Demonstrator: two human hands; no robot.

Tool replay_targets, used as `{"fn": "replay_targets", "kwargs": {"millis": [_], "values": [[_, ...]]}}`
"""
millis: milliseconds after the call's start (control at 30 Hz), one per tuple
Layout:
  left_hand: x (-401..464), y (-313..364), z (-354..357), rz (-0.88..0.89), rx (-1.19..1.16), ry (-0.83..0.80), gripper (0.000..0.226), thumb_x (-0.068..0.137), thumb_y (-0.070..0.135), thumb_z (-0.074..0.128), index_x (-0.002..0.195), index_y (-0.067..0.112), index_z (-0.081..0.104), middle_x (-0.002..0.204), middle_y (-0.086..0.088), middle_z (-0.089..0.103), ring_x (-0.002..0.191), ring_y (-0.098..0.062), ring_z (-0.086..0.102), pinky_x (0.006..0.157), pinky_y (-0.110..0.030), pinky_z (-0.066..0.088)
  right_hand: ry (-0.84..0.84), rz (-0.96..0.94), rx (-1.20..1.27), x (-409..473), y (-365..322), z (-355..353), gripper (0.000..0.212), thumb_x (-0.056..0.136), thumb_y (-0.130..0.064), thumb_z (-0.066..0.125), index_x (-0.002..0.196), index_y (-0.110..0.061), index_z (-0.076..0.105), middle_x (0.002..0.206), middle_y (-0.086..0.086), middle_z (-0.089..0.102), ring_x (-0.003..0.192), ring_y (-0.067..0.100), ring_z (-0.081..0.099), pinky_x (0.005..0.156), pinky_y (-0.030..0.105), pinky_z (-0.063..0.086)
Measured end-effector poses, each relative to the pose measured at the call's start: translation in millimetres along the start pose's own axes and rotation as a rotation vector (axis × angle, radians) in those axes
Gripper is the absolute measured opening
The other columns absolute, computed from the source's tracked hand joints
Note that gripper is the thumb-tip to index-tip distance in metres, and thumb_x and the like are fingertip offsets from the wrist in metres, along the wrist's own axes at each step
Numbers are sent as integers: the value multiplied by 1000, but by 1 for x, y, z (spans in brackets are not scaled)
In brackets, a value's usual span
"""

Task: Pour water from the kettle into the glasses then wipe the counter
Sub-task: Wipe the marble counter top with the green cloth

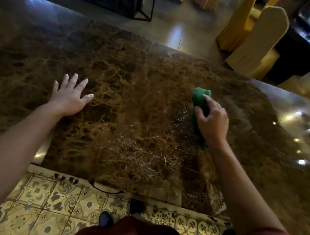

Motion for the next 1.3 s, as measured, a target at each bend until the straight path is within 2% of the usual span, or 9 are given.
{"fn": "replay_targets", "kwargs": {"millis": [133, 200, 567, 733, 867, 967, 1133, 1233, 1300], "values": [[-3, -1, 3, -8, -1, -12, 72, 100, 68, 22, 162, 35, 3, 170, 1, -14, 154, -20, -20, 123, -48, -13, -190, 101, -241, 11, 46, 34, 61, 102, -50, 51, 159, -28, 40, 167, 9, 35, 154, 37, 26, 124, 54, 23], [-3, 0, 4, -7, 1, -16, 72, 100, 69, 21, 162, 35, 1, 170, 1, -15, 154, -20, -21, 122, -47, -14, -211, 88, -254, 6, 45, 47, 60, 103, -49, 49, 159, -32, 38, 170, 9, 29, 158, 36, 17, 128, 55, 14], [-6, 2, 2, -3, -37, -10, 72, 100, 68, 22, 161, 36, 3, 170, 2, -14, 154, -18, -22, 123, -46, -14, -409, -456, 9, -117, -101, 79, 49, 99, -43, 56, 148, -42, 52, 166, -5, 39, 159, 26, 21, 129, 52, 9], [-11, 3, -3, 1, -103, 53, 68, 102, 65, 25, 161, 34, 15, 171, 1, -3, 156, -19, -13, 124, -46, -10, -526, -584, 241, -164, -149, 91, 41, 81, -21, 70, 119, -36, 76, 146, -10, 62, 145, 20, 44, 121, 44, 27], [-12, 0, -6, 11, -161, 67, 62, 105, 58, 26, 161, 31, 22, 171, 1, 2, 156, -18, -9, 124, -45, -9, -510, -480, 456, -152, -146, 70, 33, 84, -8, 72, 110, -28, 80, 137, -10, 67, 133, 12, 54, 114, 41, 43], [-11, -3, -5, 35, -124, 74, 60, 106, 51, 33, 161, 29, 22, 171, 0, 4, 157, -20, -7, 125, -46, -7, -324, -320, 521, -115, -131, 44, 37, 87, -6, 69, 118, -25, 76, 141, -7, 63, 134, 11, 53, 114, 33, 44], [-10, -1, -2, 24, -58, 84, 60, 107, 52, 28, 162, 31, 17, 171, 1, 1, 157, -21, -8, 125, -46, -6, 24, -29, 258, -31, -57, 34, 45, 88, -7, 68, 132, -20, 70, 147, 7, 60, 136, 25, 54, 118, 38, 39], [-10, 0, -1, -2, -55, 70, 60, 107, 53, 22, 162, 32, 11, 171, 2, -5, 156, -20, -13, 125, -46, -9, 43, 126, 91, 5, -13, 46, 52, 91, -15, 65, 143, -12, 60, 152, 15, 53, 142, 33, 47, 122, 43, 33], [-10, 0, 0, -2, -56, 68, 60, 107, 52, 21, 162, 32, 11, 171, 2, -6, 156, -19, -14, 125, -46, -9, -14, 104, -20, 19, -11, 63, 54, 92, -19, 64, 145, -9, 58, 154, 18, 51, 144, 37, 44, 123, 49, 32]]}}
Point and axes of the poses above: each hand's wrist, its own x-axis towards the middle knuckle, its own z-axis out of the palm, y = z × x, the point moved 5 cm from there along x, towards the middle knuckle
